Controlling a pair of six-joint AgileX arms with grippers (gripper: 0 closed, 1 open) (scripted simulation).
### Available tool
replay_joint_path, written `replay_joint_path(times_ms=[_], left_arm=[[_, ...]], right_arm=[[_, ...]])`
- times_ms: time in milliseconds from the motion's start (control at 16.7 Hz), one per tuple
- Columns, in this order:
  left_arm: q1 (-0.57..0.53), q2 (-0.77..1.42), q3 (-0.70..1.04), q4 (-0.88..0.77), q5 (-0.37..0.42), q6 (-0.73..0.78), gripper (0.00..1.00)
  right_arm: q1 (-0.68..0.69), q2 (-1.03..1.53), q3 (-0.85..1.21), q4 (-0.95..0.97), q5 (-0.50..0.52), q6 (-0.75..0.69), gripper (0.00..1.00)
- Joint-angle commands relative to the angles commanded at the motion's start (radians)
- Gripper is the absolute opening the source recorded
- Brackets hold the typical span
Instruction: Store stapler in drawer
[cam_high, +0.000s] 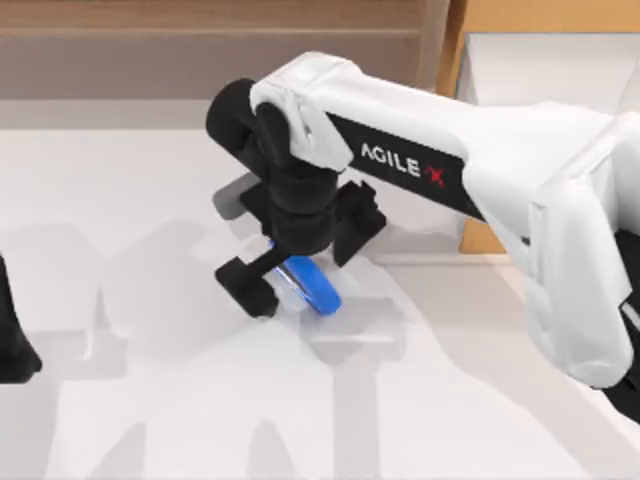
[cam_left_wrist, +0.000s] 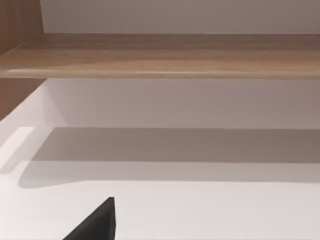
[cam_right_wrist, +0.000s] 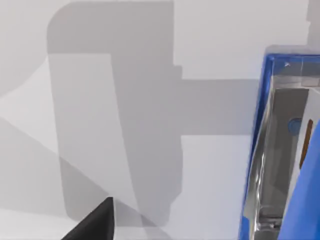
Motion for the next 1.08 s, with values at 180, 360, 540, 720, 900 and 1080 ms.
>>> replay_joint_path(times_ms=[180, 360, 540, 720, 900, 1080], left_arm=[[0.000, 0.000, 0.000, 0.000, 0.000, 0.000, 1.00], [0.000, 0.000, 0.000, 0.000, 0.000, 0.000, 1.00], [0.000, 0.000, 0.000, 0.000, 0.000, 0.000, 1.00], [0.000, 0.000, 0.000, 0.000, 0.000, 0.000, 1.00], [0.000, 0.000, 0.000, 0.000, 0.000, 0.000, 1.00], [0.000, 0.000, 0.000, 0.000, 0.000, 0.000, 1.00]], right_arm=[[0.000, 0.000, 0.000, 0.000, 0.000, 0.000, 0.77], [0.000, 0.000, 0.000, 0.000, 0.000, 0.000, 0.55], [0.000, 0.000, 0.000, 0.000, 0.000, 0.000, 0.32], [0.000, 0.000, 0.000, 0.000, 0.000, 0.000, 0.10], [0.000, 0.000, 0.000, 0.000, 0.000, 0.000, 0.00], [0.000, 0.000, 0.000, 0.000, 0.000, 0.000, 0.00]])
